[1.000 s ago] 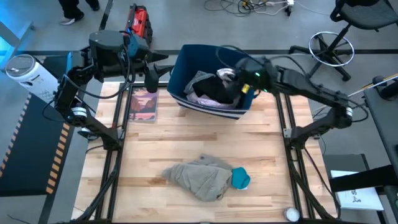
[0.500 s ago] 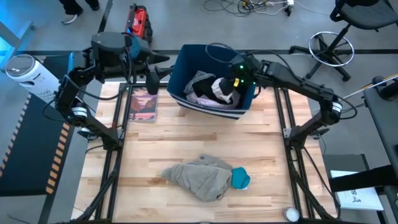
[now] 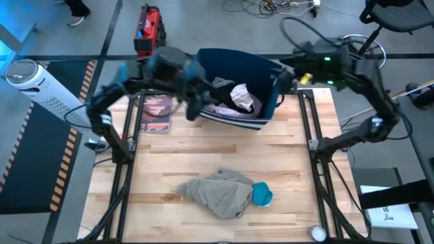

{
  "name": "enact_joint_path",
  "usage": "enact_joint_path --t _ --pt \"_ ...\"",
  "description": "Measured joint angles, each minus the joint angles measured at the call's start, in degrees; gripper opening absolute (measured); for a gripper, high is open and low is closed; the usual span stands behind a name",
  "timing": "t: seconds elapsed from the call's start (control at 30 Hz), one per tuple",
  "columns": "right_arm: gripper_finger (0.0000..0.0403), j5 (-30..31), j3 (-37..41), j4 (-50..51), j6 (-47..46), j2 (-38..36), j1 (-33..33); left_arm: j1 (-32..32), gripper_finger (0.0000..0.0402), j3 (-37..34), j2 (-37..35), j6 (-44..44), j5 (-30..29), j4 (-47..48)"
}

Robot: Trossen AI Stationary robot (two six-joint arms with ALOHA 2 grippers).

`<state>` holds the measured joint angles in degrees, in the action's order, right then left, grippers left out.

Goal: Sort clothes
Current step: Put the blue sock into the blue laundry bin

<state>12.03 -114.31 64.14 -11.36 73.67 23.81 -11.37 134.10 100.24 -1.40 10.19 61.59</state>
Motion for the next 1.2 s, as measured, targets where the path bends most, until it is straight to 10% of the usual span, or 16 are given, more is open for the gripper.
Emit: enact_joint_path --t 0.53,1.2 --pt "0.0006 0.5 0.2 8.6 -3.1 -5.9 -0.7 5.7 0.0142 0.0 21.1 -7.6 26.0 -6.9" --pt "0.0072 -0.2 0.2 11.6 2.6 -5.7 -0.7 15.4 0.0242 0.0 41.4 3.5 24.1 -26.3"
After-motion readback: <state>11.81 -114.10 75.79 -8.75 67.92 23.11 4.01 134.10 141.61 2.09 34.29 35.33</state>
